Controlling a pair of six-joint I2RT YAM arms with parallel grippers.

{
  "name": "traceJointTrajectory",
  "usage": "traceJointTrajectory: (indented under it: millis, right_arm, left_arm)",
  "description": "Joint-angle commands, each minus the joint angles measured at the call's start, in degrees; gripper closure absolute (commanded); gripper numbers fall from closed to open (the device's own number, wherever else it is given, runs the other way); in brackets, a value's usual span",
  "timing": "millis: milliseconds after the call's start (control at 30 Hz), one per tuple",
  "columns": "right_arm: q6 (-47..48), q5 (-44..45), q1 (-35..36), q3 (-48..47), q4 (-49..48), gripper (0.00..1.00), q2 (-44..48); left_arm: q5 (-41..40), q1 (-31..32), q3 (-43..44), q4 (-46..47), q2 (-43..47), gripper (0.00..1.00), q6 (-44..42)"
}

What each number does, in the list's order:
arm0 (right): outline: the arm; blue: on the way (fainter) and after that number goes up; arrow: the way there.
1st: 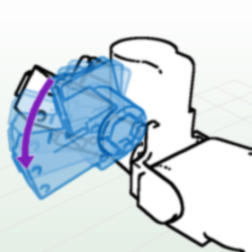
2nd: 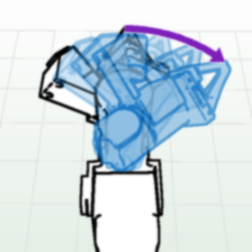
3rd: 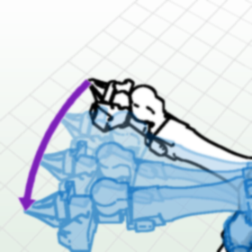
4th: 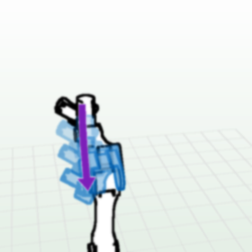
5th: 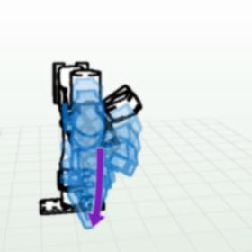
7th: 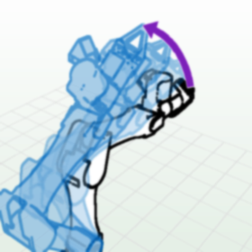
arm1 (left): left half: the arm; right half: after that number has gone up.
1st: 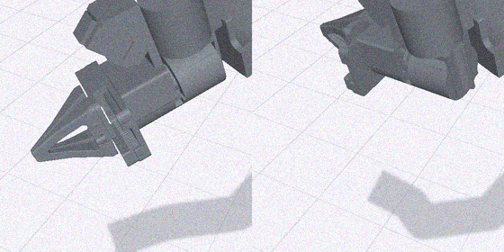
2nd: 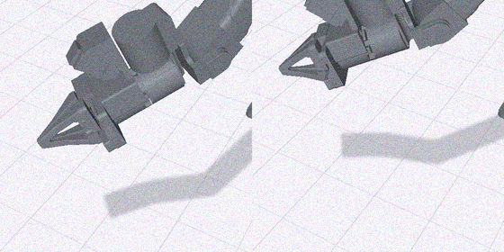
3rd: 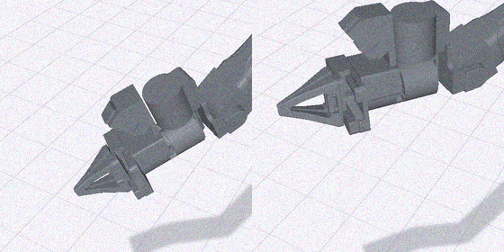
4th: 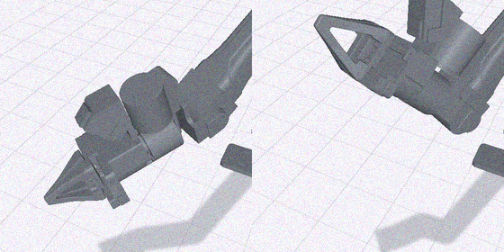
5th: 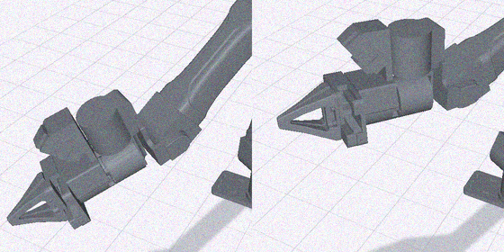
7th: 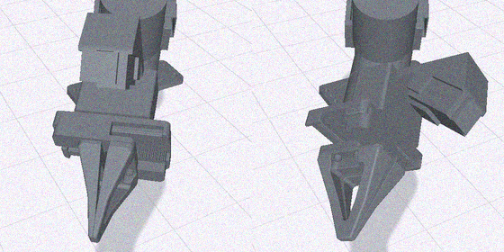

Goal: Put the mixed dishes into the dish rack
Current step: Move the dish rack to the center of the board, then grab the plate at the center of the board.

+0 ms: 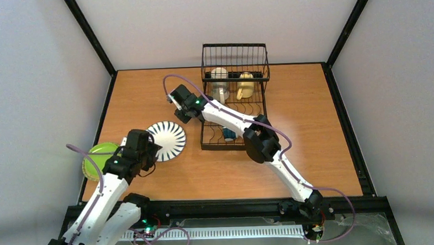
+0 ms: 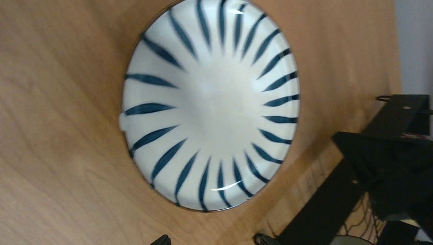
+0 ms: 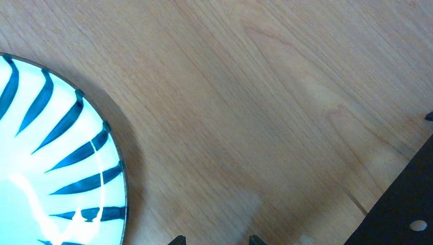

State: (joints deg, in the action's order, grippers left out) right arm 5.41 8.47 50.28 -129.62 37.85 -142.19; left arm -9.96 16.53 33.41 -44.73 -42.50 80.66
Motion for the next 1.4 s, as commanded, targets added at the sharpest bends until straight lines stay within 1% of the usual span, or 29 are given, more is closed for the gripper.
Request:
traceJointTrajectory:
  millis: [0,200,333,467,567,667,767,900,1033,1367]
  right_arm:
    - [-2.2,-0.6,0.9,-1.2,1.9,0.28,3.6]
    - [-5.0,-2.2,1.7,-1.0,2.6,0.26,4.8]
    - [-8.8,-3.2,2.4,-0.7,3.0,0.23,5.7]
    - [-11.2,-3.0,3.5,3.5,0.6,0.21,8.1]
    - [-12.6,-2.9,4.0,5.3,0.1,0.21,8.9]
    - [-13.4,-4.0,4.2,6.7,-0.8,0.21,8.9]
    - [-13.6,-6.0,4.2,8.4,-2.8,0.21,9.0]
    - [-13.4,-7.9,4.2,9.3,-4.4,0.21,8.2]
    - [-13.1,-8.0,4.0,9.2,-5.6,0.2,6.9]
    - [-14.6,-14.7,0.9,9.2,-7.3,0.2,4.4]
  left_arm:
    - [-3.1,0.4,6.2,-2.7,-0.9,0.0,-7.5]
    - [-2.8,0.5,11.8,-3.7,-6.1,0.0,-17.8]
    - [-1.8,0.4,14.7,-3.6,-9.5,0.0,-23.1]
    - [0.5,-0.8,18.3,-4.2,-13.3,0.0,-29.2]
    - [6.2,-5.9,18.9,-3.7,-15.3,0.0,-33.9]
    - [17.1,-13.9,16.5,-1.0,-16.0,0.0,-37.6]
    - [23.8,-20.8,14.9,0.3,-18.0,0.0,-39.5]
    - [29.5,-25.1,12.6,2.1,-20.6,0.0,-40.1]
    - [30.9,-26.0,10.5,3.9,-22.3,0.0,-39.4]
    - [29.5,-26.2,10.0,4.3,-24.8,0.0,-39.3]
